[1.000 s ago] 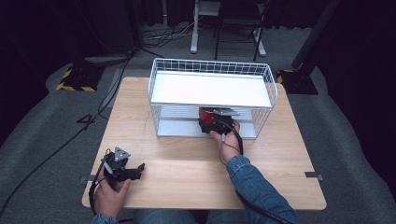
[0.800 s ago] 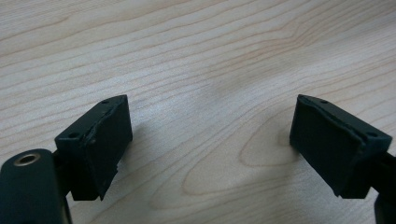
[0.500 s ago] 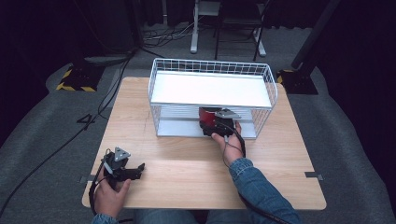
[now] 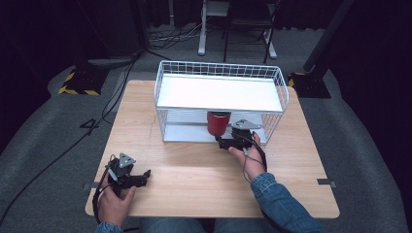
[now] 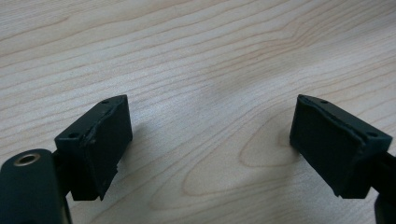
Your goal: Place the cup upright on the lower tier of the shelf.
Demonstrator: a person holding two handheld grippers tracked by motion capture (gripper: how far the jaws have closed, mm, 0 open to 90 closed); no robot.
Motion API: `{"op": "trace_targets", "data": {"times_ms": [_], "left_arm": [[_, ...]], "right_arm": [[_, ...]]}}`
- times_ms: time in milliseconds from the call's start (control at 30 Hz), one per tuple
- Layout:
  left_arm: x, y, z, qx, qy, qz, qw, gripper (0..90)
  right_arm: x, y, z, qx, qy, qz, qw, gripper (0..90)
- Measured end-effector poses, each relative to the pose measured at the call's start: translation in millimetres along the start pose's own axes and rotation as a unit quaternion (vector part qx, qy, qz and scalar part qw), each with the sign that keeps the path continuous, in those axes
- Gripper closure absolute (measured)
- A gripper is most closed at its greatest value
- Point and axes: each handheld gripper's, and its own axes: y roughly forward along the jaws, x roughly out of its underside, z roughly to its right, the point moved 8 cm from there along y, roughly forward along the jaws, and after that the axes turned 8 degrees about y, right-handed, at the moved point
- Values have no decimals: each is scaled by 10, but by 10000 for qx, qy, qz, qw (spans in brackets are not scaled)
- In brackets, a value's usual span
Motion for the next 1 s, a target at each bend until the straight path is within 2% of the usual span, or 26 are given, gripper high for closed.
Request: {"op": "trace_targets", "data": {"times_ms": [33,67,100,300,400,433,533,700,733,833,1000], "left_arm": [[0,0,0,0,0,0,10000,133],[0,0,0,3,3,1,10000,133],[0,0,0,3,3,1,10000,133],[0,0,1,-1,0,3,10000,133],[-1,1,1,-1,-5,6,10000,133],[-1,1,1,-1,-5,6,10000,134],[0,0,1,1,0,2,10000,133],[-1,1,2,1,-6,6,10000,133],[-1,1,2,1,-7,6,10000,133],[-1,1,2,-1,-7,6,10000,133],[-1,1,0,3,1,5,10000,133]], "right_arm": [[0,0,0,0,0,0,10000,159],[-1,-77,1,-44,-36,11,10000,159],[-1,-77,1,-44,-36,11,10000,159],[-5,-330,-5,-162,-69,26,9998,159],[4,-495,27,-192,-29,21,9998,159],[4,-495,27,-192,-29,21,9998,159],[-9,-660,61,-219,-94,55,9997,159],[-7,-809,95,-242,-121,53,9996,159],[9,-881,118,-234,-109,49,9997,159],[38,-952,151,-225,-83,31,9997,159],[128,-1158,286,-126,-23,-29,9999,159]]}}
